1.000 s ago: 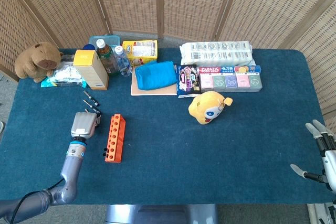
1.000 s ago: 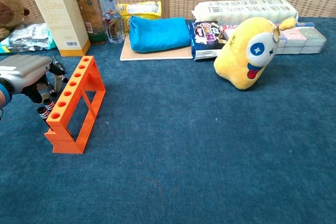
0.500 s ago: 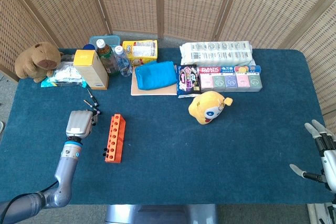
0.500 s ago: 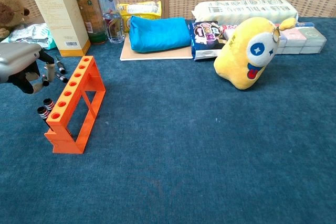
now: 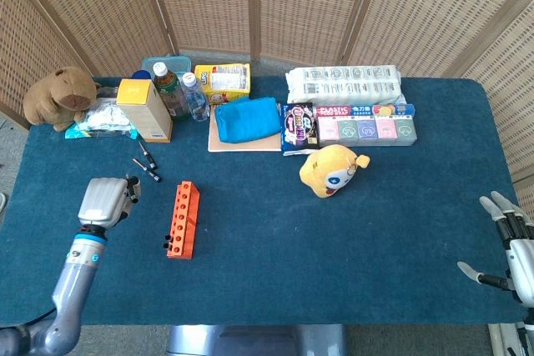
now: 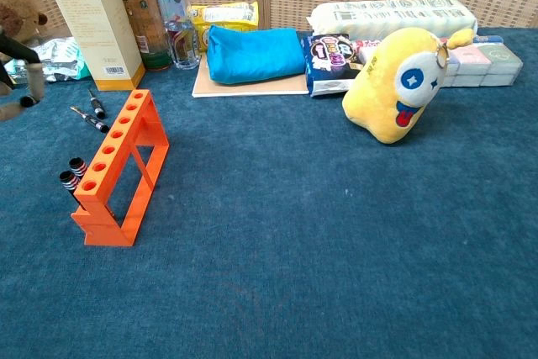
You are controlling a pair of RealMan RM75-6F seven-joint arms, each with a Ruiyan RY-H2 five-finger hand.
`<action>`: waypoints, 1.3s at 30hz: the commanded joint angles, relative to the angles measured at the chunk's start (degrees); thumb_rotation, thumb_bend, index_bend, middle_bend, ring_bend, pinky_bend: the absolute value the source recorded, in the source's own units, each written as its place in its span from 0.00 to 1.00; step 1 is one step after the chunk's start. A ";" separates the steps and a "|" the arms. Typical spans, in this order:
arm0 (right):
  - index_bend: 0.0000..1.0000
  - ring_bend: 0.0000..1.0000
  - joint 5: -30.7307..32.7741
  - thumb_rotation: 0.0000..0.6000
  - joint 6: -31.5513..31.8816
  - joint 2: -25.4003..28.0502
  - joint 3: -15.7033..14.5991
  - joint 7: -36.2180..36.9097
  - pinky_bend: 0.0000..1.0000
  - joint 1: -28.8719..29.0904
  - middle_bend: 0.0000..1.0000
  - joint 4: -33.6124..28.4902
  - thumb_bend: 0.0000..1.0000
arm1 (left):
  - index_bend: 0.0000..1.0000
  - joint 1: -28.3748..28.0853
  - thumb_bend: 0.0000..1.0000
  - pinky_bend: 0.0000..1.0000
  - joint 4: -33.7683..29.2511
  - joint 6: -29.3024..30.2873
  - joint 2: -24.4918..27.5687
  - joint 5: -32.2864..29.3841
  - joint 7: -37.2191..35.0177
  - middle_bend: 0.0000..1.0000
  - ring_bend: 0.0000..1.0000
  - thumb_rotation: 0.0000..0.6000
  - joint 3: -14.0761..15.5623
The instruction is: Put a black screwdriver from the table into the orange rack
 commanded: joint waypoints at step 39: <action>0.04 0.00 0.30 1.00 -0.90 -1.43 -0.22 -4.02 0.00 0.37 0.02 -0.30 0.13 | 0.58 -5.28 0.40 1.00 -7.54 -33.75 31.21 28.00 -86.30 1.00 1.00 1.00 2.49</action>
